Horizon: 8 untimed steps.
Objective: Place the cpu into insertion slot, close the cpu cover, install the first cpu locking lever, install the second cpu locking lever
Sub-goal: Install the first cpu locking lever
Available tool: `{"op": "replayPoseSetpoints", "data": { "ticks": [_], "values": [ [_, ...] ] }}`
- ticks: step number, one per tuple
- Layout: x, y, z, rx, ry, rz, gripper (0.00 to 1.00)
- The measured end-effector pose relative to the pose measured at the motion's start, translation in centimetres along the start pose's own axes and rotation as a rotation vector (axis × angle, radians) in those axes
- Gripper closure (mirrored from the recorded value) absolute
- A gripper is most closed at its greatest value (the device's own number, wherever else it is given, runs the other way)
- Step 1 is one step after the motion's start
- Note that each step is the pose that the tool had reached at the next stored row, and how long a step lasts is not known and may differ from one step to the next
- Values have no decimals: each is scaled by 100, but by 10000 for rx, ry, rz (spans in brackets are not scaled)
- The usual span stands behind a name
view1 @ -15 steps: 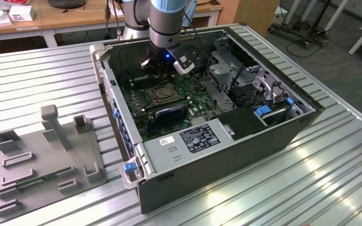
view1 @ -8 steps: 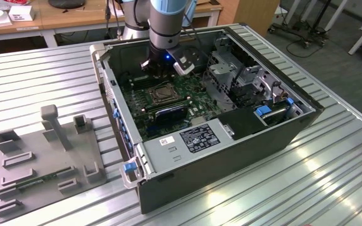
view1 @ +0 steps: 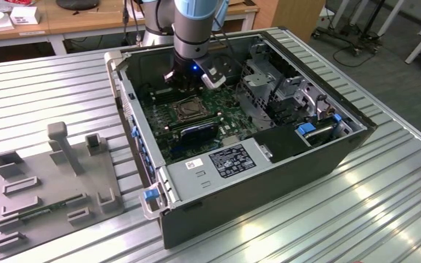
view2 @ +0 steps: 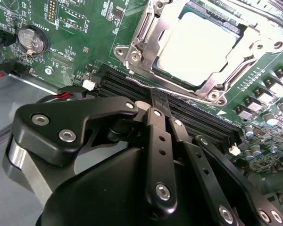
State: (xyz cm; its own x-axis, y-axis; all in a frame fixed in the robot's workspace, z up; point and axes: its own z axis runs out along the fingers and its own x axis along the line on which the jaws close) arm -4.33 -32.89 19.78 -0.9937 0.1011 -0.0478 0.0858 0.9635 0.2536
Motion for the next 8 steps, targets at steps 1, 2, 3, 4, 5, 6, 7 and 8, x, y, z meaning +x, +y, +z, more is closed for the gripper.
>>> {"op": "replayPoseSetpoints", "data": {
  "ticks": [1, 2, 3, 4, 5, 6, 7, 8],
  "values": [
    [0, -1, 5, 0, 0, 1, 89],
    [0, -3, 9, 0, 0, 1, 89],
    [0, -4, 14, 0, 0, 0, 89],
    [0, -6, 19, 0, 0, 1, 89],
    [0, -7, 24, 0, 0, 1, 89],
    [1, -8, 28, 0, 0, 0, 89],
    [1, -9, 33, 0, 0, 1, 89],
    [1, -10, 37, -1, 0, 0, 89]
  ]
}}
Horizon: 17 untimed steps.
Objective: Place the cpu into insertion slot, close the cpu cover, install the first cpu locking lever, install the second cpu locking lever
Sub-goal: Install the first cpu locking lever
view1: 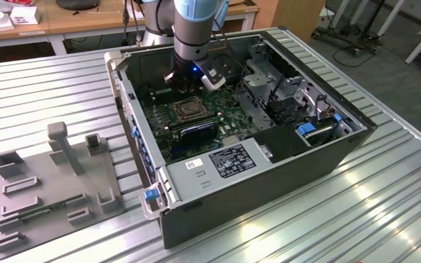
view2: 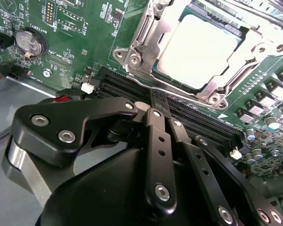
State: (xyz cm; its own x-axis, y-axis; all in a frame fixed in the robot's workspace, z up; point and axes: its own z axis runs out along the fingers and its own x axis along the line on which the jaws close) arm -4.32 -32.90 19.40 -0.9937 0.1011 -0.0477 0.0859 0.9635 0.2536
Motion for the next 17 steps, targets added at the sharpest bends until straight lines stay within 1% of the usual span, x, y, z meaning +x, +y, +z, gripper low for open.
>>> {"op": "replayPoseSetpoints", "data": {
  "ticks": [5, 13, 17],
  "values": [
    [1, -7, 21, 6, 3, 1, 89],
    [1, -7, 25, 1, 0, 0, 89],
    [1, -5, 25, -15, 0, 1, 89]
  ]
}}
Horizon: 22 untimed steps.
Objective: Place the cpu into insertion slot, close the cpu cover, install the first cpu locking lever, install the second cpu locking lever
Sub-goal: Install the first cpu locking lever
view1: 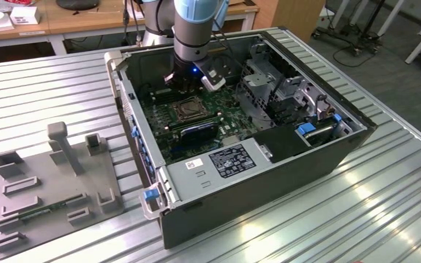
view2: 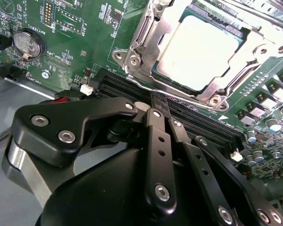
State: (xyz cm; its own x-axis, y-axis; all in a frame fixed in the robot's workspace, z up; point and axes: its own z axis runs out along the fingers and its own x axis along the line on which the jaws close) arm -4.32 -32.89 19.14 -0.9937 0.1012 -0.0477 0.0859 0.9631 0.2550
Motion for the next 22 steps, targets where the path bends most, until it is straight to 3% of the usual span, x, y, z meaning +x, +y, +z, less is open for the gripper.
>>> {"op": "replayPoseSetpoints", "data": {
  "ticks": [16, 22],
  "values": [
    [-2, 33, -82, -3, 0, 2, 89],
    [14, 84, -63, -80, -1, 4, 89]
  ]
}}
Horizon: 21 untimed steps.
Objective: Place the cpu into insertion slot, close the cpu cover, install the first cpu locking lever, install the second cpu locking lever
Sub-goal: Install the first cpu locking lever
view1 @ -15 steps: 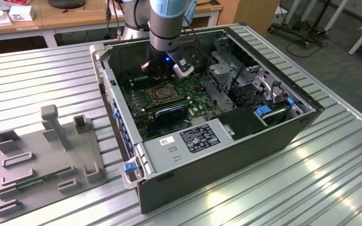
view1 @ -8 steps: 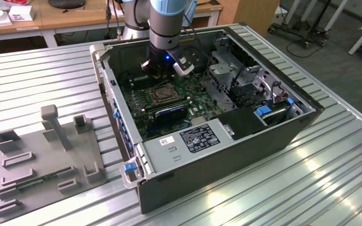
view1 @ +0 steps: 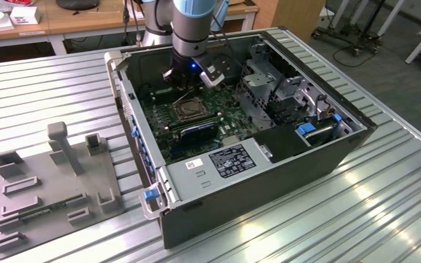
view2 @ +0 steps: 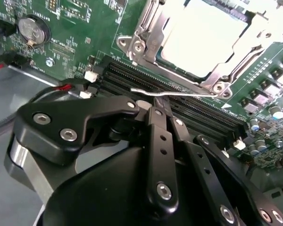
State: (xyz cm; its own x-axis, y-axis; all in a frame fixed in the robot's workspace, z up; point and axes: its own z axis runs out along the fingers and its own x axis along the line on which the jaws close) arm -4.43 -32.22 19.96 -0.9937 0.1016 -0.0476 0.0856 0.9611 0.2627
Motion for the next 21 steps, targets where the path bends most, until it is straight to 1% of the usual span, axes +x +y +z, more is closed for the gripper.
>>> {"op": "replayPoseSetpoints", "data": {
  "ticks": [7, 11, 14, 17, 21],
  "values": [
    [23, 28, 7, -2, -6, -2, 89],
    [49, 80, 19, -3, -11, 0, 89],
    [61, 95, 19, -1, -18, 0, 89],
    [61, 105, -12, -4, -23, -3, 89],
    [57, 126, -89, -6, -34, -5, 89]
  ]
}}
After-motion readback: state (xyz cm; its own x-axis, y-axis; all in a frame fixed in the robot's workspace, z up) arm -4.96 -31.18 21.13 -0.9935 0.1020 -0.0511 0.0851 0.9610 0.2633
